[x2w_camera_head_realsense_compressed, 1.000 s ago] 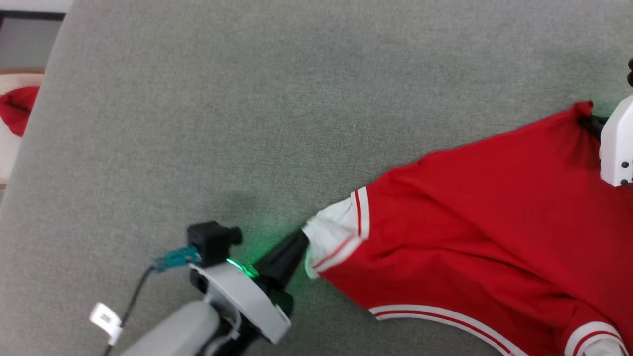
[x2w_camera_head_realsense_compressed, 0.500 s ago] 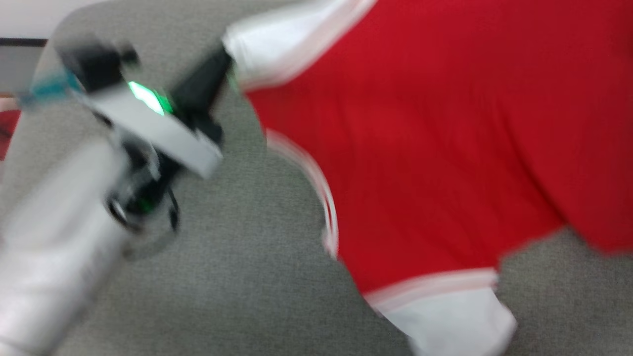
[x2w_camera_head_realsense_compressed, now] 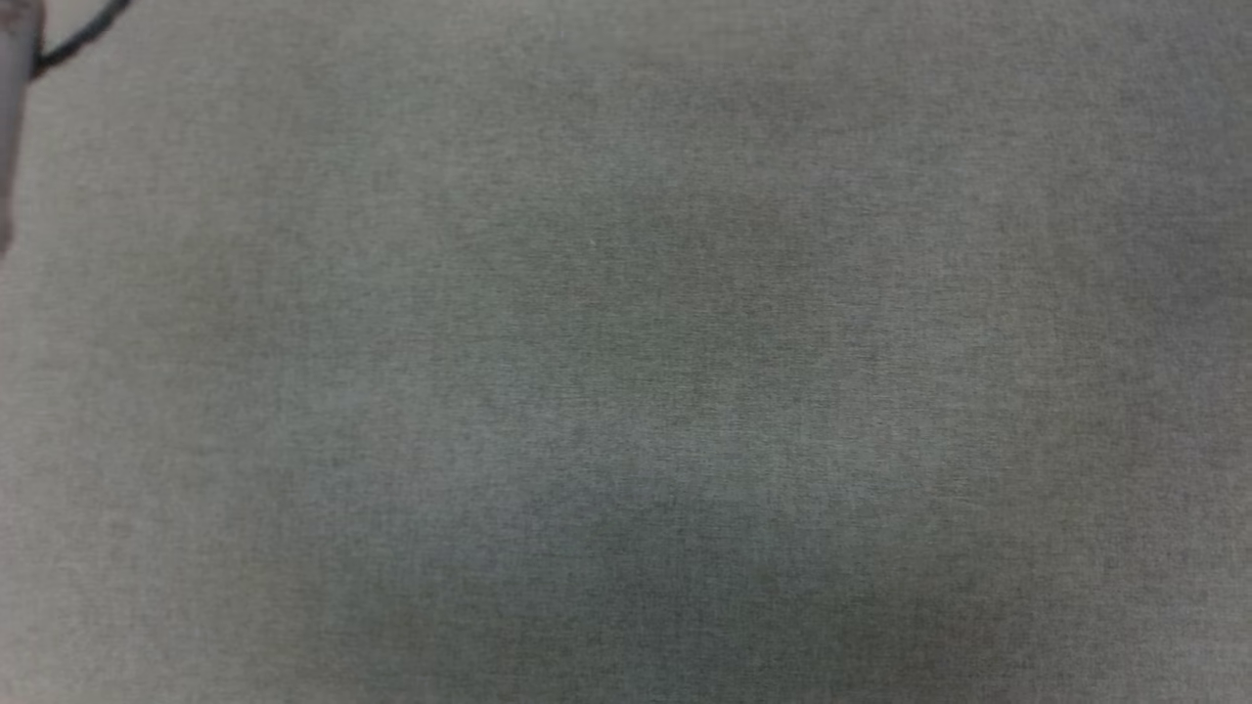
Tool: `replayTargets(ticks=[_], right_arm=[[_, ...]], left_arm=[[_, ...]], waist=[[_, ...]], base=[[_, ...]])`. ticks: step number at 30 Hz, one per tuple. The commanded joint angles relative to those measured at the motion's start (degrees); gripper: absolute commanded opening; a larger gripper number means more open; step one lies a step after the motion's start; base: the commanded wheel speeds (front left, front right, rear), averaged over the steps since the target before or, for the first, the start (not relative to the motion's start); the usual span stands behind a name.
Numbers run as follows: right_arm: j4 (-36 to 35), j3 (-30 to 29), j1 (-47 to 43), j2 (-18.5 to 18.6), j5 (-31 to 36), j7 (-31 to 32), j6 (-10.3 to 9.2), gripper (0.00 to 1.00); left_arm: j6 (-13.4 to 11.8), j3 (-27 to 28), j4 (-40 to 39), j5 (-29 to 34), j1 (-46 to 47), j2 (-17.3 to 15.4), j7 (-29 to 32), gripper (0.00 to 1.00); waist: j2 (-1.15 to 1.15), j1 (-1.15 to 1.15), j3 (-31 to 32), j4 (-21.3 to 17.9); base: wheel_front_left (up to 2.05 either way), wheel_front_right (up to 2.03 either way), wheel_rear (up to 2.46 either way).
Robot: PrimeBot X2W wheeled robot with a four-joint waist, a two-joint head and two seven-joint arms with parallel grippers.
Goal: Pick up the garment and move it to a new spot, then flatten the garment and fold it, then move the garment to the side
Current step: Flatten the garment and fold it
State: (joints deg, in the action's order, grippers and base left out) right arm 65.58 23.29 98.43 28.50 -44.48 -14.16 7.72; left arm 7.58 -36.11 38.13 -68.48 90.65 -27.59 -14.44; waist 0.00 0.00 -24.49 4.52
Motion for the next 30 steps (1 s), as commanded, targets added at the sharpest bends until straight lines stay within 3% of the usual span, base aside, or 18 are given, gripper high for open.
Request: replayTargets(ticks=[1,9,12,15,23,30], right_arm=[[1.29,-0.15,-1.28,0.57,0.59,-0.27,-0.43,0.0],[-2.55,3.2,-11.24,1.05,-2.0,1.35,-0.34,0.0],[-6.63,4.97,-16.9,2.3,-4.53,2.53,-0.33,0.0],[-11.16,6.94,-23.1,4.8,-6.92,3.98,-0.33,0.0],[-24.76,10.39,-39.11,11.6,-13.12,6.74,-0.32,0.0],[-35.07,9.83,-53.13,16.15,-16.03,7.07,-0.3,0.0]], left_arm=[[-0.22,-0.39,0.76,0.39,-1.47,-0.5,-0.42,0.0],[-0.2,-1.48,-5.71,-4.97,-13.61,0.23,-0.8,0.0],[-0.17,-0.46,-10.16,-5.23,-20.72,0.69,-0.81,0.0],[-0.17,4.18,-14.89,-5.53,-28.58,1.77,-0.79,0.0],[-0.17,11.93,-25.01,-0.4,-50.44,4.93,-0.79,0.0],[-0.17,9.31,-31.98,3.81,-63.9,3.44,-0.8,0.0]], waist=[[0.0,0.0,-0.37,-0.5],[0.0,0.0,-1.12,-0.15],[0.0,0.0,-1.47,-0.15],[0.0,0.0,-1.26,0.18],[0.0,0.0,0.67,0.0],[0.0,0.0,3.21,-0.36]], base=[[0.0,0.0,0.0],[0.0,0.0,0.0],[0.0,0.0,0.0],[0.0,0.0,0.0],[0.0,0.0,0.0],[0.0,0.0,0.0]])
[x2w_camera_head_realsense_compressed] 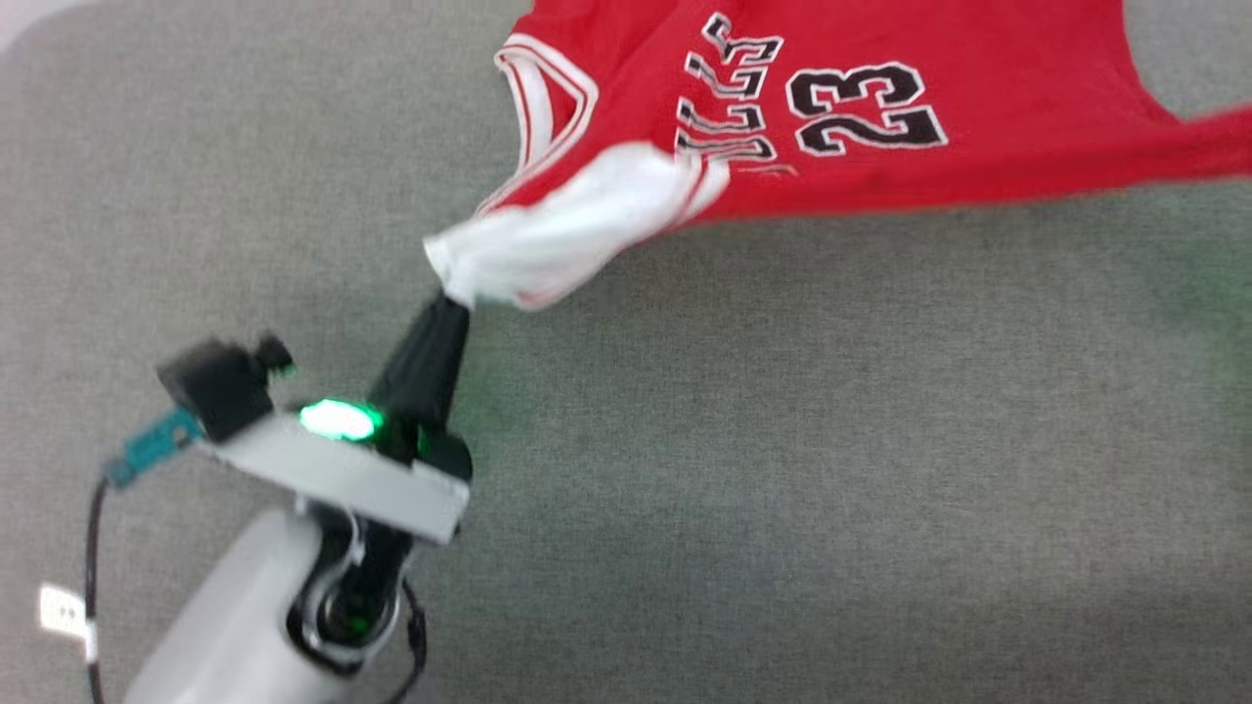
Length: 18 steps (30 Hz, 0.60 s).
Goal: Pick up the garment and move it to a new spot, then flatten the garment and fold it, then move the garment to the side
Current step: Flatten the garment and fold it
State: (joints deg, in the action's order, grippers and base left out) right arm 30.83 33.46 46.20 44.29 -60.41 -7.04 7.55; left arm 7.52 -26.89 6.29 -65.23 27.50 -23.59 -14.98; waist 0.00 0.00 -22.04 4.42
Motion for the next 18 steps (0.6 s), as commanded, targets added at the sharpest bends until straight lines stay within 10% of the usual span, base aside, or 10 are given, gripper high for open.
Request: replayTargets(ticks=[1,18], right_arm=[[-1.59,-0.71,-2.79,0.87,-0.2,-0.02,-0.13,0.0],[-18.75,-17.59,-32.4,1.89,8.52,3.37,-0.13,0.0]], left_arm=[[-0.11,-0.17,-0.97,0.97,-2.37,-0.89,-0.26,0.0],[-0.11,5.55,-13.82,8.83,-24.97,-2.82,-0.26,0.0]], waist=[[0.0,0.0,1.13,-0.41],[0.0,0.0,5.53,-2.34]], base=[[0.0,0.0,0.0],[0.0,0.0,0.0]])
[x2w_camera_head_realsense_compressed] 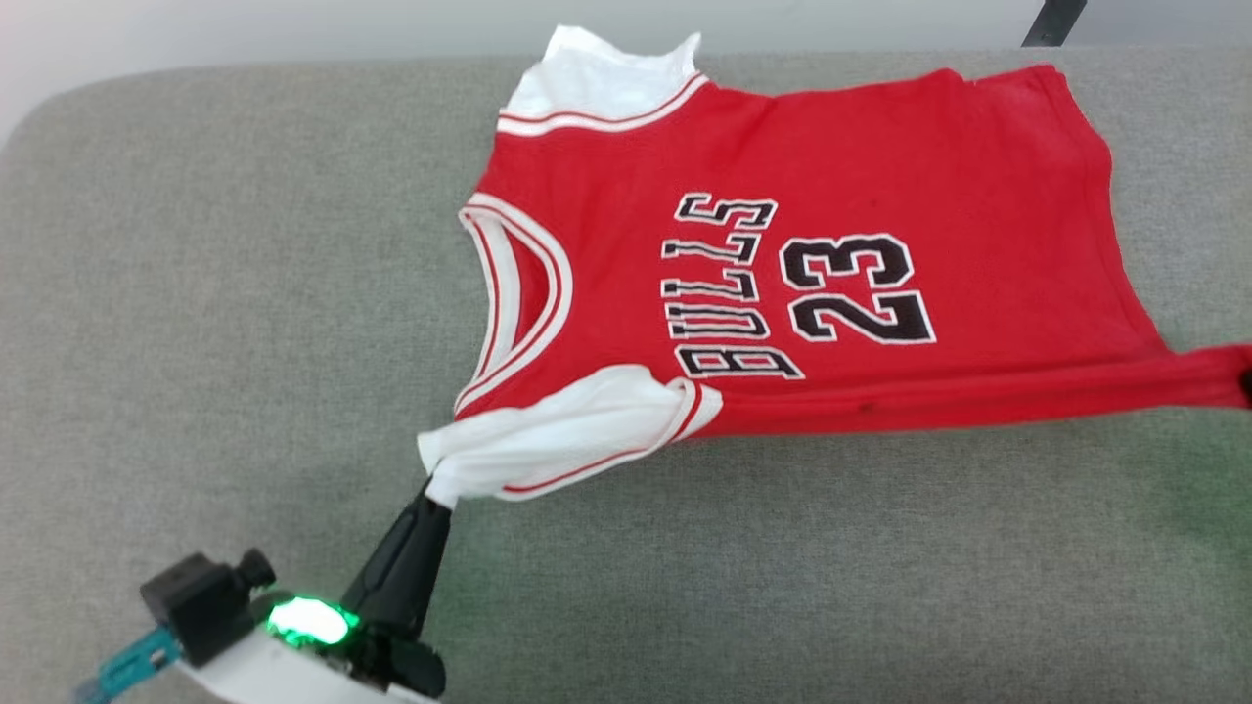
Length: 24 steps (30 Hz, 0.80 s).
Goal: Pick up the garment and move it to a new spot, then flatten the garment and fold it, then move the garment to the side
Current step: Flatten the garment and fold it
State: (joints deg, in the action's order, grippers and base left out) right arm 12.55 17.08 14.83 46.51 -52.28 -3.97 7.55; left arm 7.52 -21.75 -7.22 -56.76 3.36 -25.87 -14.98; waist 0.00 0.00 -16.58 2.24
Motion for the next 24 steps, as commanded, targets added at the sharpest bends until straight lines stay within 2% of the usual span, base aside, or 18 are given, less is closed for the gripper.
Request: replayTargets(ticks=[1,6,13,17,24], right_arm=[[-1.79,-3.1,-2.84,-0.69,1.3,1.2,-0.14,0.0],[-9.94,-13.02,-10.87,-4.36,5.92,6.36,-0.13,0.0],[-22.18,-23.73,-18.91,-12.28,12.24,15.07,-0.13,0.0],[-25.33,-25.22,-18.11,-15.44,13.77,18.84,-0.12,0.0],[-24.04,-23.99,-12.67,-16.11,12.86,22.17,-0.12,0.0]], left_arm=[[-0.11,0.54,-1.15,0.52,-1.63,-0.8,-0.26,0.0],[-0.12,2.34,-5.82,1.55,-6.6,-1.5,-0.26,0.0],[-0.89,2.63,-10.64,2.83,-9.77,-2.17,0.22,0.0],[-1.07,1.02,-9.18,4.77,-6.03,-2.49,2.29,0.0],[-0.4,-1.08,-3.85,4.22,3.3,-1.32,4.04,0.0]], waist=[[0.0,0.0,0.09,-0.27],[0.0,0.0,0.02,-0.91],[0.0,0.0,-0.65,-0.83],[0.0,0.0,-1.05,-0.55],[0.0,0.0,-2.45,-0.53]], base=[[0.0,0.0,0.0],[0.0,0.0,0.0],[0.0,0.0,0.0],[0.0,0.0,0.0],[0.0,0.0,0.0]])
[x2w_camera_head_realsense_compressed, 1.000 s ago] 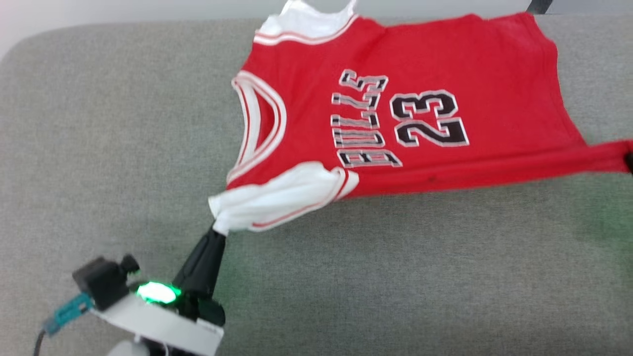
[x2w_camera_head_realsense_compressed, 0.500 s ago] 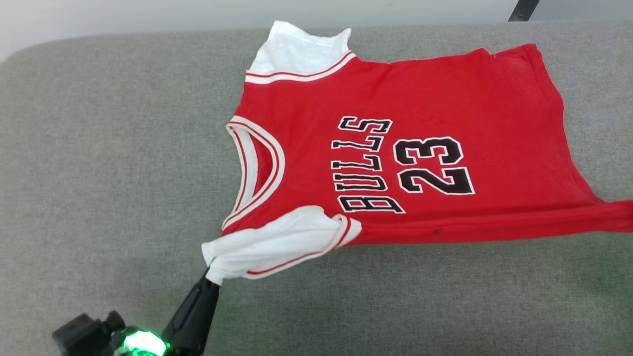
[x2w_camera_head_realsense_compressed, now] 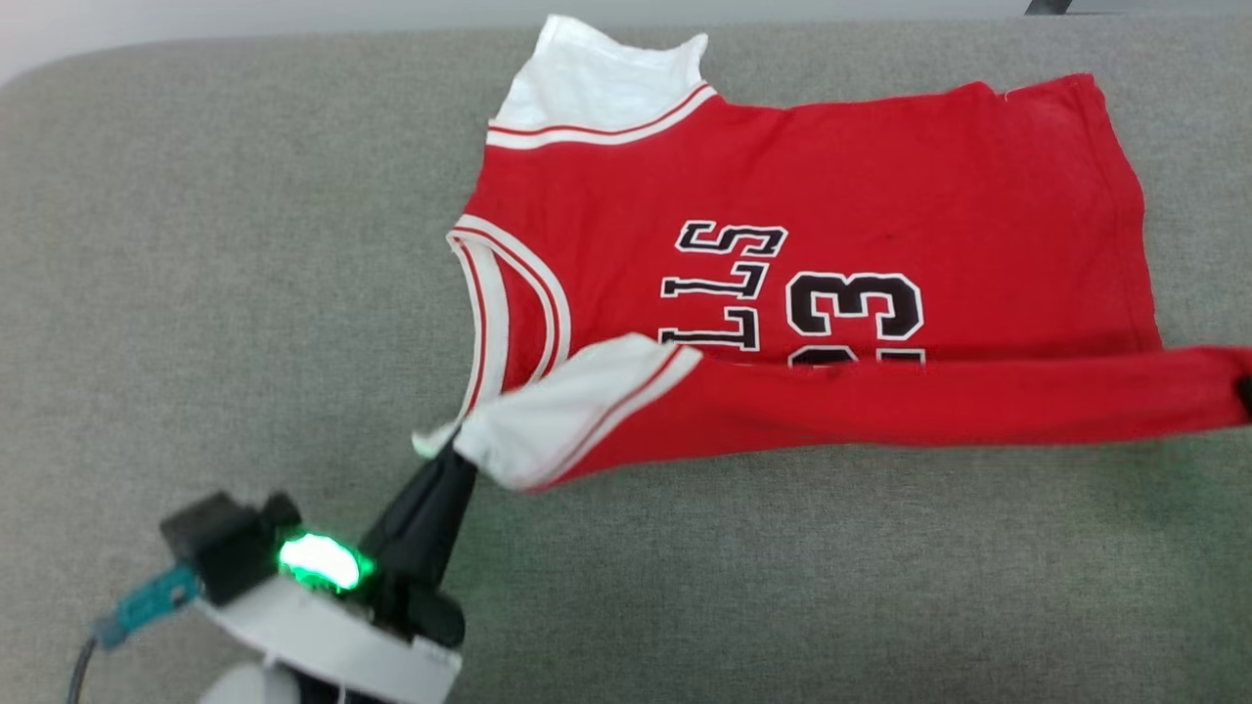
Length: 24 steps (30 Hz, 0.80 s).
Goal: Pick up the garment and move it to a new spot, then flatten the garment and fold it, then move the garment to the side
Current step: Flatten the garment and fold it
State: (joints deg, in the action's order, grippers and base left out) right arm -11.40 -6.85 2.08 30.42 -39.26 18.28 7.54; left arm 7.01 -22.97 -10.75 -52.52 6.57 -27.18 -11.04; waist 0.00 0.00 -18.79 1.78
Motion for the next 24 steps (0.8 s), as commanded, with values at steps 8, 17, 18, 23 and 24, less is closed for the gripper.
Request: replayTargets(ticks=[8,17,18,23,24], right_arm=[[7.92,4.88,10.35,1.28,-2.49,0.55,-0.1,0.0],[16.64,8.4,14.88,2.59,-3.32,-2.69,-0.1,0.0],[17.49,8.72,15.19,2.52,-3.49,-3.13,-0.1,0.0],[21.75,11.05,17.35,1.54,-3.71,-4.93,-0.1,0.0],[22.59,11.54,17.66,1.38,-3.72,-5.16,-0.1,0.0]], left_arm=[[0.48,-2.55,8.85,-2.07,11.64,2.31,-1.51,0.0],[0.51,-4.19,21.7,-0.21,19.43,4.45,-3.51,0.0],[0.51,-4.27,23.25,0.46,20.06,4.69,-3.56,0.0],[0.47,-5.8,31.65,3.02,22.81,5.73,-3.71,0.0],[0.48,-6.4,33.07,3.47,23.23,5.85,-3.57,0.0]], waist=[[0.0,0.0,-2.68,-0.13],[0.0,0.0,-6.09,1.17],[0.0,0.0,-6.37,1.25],[0.0,0.0,-7.18,1.14],[0.0,0.0,-7.17,1.15]], base=[[0.0,0.0,0.0],[0.0,0.0,0.0],[0.0,0.0,0.0],[0.0,0.0,0.0],[0.0,0.0,0.0]])
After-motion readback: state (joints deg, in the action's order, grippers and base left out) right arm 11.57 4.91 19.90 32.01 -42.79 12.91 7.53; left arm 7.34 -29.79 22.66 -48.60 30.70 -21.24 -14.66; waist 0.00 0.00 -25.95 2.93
